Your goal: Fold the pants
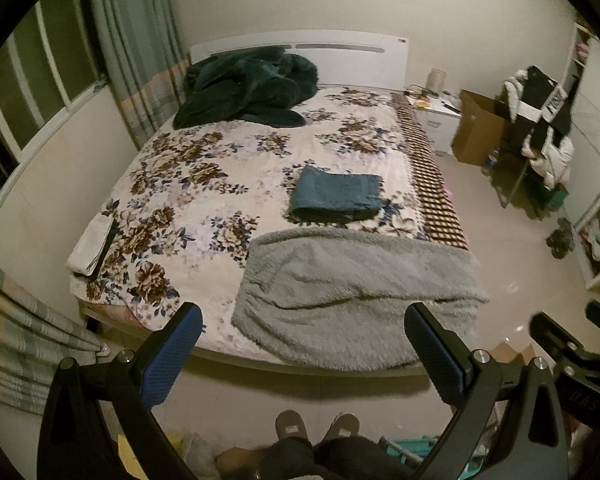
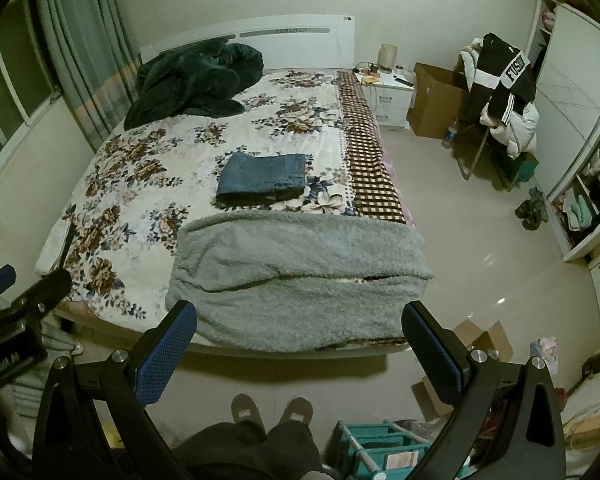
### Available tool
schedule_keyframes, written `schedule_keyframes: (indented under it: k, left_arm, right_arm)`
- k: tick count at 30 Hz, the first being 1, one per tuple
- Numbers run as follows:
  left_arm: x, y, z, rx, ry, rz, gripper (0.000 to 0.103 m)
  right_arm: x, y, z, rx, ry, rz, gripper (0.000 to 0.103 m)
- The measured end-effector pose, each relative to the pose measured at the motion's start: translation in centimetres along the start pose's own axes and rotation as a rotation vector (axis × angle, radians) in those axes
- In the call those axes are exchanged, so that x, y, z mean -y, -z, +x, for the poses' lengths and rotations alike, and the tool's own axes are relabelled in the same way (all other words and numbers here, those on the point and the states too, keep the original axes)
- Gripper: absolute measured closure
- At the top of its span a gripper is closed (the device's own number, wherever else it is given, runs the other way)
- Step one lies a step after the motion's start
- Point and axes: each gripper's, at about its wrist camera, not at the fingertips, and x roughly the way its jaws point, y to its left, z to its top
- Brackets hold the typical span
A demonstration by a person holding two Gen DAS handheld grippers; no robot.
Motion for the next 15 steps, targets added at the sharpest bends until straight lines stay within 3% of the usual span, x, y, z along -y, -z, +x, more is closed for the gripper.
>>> schedule_keyframes:
  k: [2,6,13,14,15]
  left_arm:
    - [-0.4,-0.8,2.3,-0.006,-0.034,-0.023,0.0]
    - [1.0,-1.5,6.5,-0.019,-0.093,-0.048,0.0]
    - [0.6,-4.5,19.2,-0.163,-0.159,-0.111,0.0]
    - [0.4,-4.8,21.0,-0.187,-0.156,-0.133,0.0]
    - [0.3,-4.9,22.4,-0.206,-0.158,-0.149,0.0]
  right_arm:
    - [0.0,-0.2,0.4,0.0,0.0,0.003,0.0]
    - [1.9,-2.0,5.4,-0.015,0.004,0.04,0.0]
    - [5.8,-7.1,18.9,-0.074,0.057,0.12,0.0]
    - [5.8,-7.1,18.9,-0.074,0.057,0.12,0.0]
    - [6.6,-8.6,23.2,-0.1,0.07,0.153,0.0]
